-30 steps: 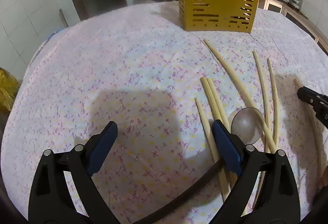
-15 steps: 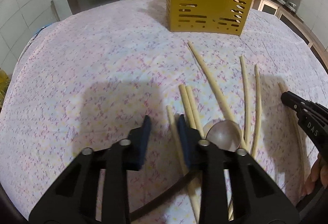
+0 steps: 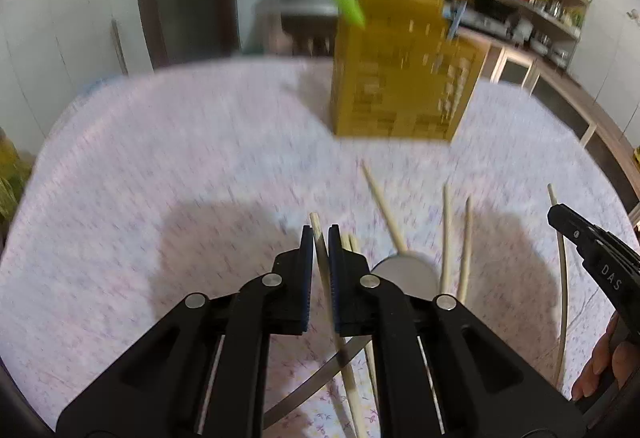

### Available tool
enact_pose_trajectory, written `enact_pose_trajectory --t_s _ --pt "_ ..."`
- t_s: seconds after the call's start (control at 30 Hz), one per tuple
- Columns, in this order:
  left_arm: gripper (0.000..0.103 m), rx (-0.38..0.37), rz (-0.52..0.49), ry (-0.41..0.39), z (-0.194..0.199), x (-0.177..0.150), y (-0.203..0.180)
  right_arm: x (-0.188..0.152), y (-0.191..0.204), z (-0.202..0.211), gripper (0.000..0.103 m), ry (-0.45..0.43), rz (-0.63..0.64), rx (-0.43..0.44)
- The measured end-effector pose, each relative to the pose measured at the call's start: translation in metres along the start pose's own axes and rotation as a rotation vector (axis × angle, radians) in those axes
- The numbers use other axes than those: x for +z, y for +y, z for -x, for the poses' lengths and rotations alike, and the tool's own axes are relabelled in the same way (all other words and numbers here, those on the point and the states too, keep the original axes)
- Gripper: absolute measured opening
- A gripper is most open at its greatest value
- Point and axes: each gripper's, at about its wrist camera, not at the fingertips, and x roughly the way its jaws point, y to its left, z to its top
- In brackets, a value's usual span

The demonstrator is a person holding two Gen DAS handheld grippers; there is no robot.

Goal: Organize utensils
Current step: 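Grasp a wooden chopstick with the left gripper while the right gripper holds its chopstick, then carry both chopsticks into the yellow holder and open both grippers to release them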

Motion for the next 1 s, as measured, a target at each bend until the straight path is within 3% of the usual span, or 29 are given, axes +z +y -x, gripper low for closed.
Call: enact_pose_trajectory --t_s 0.27,0.6,1.0 --pt "0.006 0.004 0.004 -0.213 0.059 0.015 0.006 0.019 0.017 0.044 0.006 -0.206 0.027 0.046" --pt "0.005 0.028 -0.047 -0.406 0.104 0.012 -0.005 0.028 0.029 0.075 0.006 -0.366 0.071 0.063" --pt "0.004 0.014 -0.066 -0.448 0.109 0.015 -0.014 0.025 0.020 0.082 0.006 -0.456 0.053 0.068"
